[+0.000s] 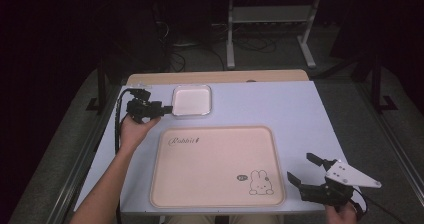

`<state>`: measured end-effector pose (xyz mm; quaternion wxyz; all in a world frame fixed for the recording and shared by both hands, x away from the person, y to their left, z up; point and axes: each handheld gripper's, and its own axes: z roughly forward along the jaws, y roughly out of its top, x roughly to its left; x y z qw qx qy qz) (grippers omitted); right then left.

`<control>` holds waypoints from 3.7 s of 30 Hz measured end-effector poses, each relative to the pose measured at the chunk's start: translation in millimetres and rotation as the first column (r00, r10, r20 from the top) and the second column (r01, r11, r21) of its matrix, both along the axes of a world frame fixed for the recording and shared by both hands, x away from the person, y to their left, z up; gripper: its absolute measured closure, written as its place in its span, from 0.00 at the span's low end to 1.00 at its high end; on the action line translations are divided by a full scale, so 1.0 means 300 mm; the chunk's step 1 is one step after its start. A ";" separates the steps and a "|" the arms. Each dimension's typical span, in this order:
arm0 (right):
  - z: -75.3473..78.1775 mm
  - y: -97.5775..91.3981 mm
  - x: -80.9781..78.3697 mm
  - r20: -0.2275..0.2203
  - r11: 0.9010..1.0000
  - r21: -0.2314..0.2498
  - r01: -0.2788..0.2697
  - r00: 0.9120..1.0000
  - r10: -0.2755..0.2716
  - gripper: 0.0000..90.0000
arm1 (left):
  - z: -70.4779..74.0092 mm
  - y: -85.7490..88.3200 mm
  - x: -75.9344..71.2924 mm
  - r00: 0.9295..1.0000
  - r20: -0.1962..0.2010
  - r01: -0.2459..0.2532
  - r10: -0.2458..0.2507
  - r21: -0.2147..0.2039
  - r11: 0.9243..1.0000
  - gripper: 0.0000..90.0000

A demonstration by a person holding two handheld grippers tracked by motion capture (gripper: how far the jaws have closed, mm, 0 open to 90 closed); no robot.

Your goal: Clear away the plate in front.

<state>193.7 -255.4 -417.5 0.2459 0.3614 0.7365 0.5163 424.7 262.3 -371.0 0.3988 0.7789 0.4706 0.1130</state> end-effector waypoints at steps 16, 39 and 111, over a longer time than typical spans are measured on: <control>-0.004 0.006 0.012 -0.011 1.000 -0.009 0.002 1.000 -0.002 0.14 | -0.026 -0.041 0.254 0.973 -0.156 -0.167 0.168 0.016 0.986 0.52; -0.004 0.000 0.010 -0.019 1.000 -0.007 0.006 1.000 -0.006 0.14 | -0.176 -0.087 0.319 0.923 -0.258 -0.243 0.285 0.183 0.953 0.75; 0.006 -0.030 -0.016 0.009 0.997 0.066 0.039 0.999 -0.039 0.14 | 0.006 0.123 0.003 0.935 -0.207 -0.335 0.289 -0.237 0.912 0.99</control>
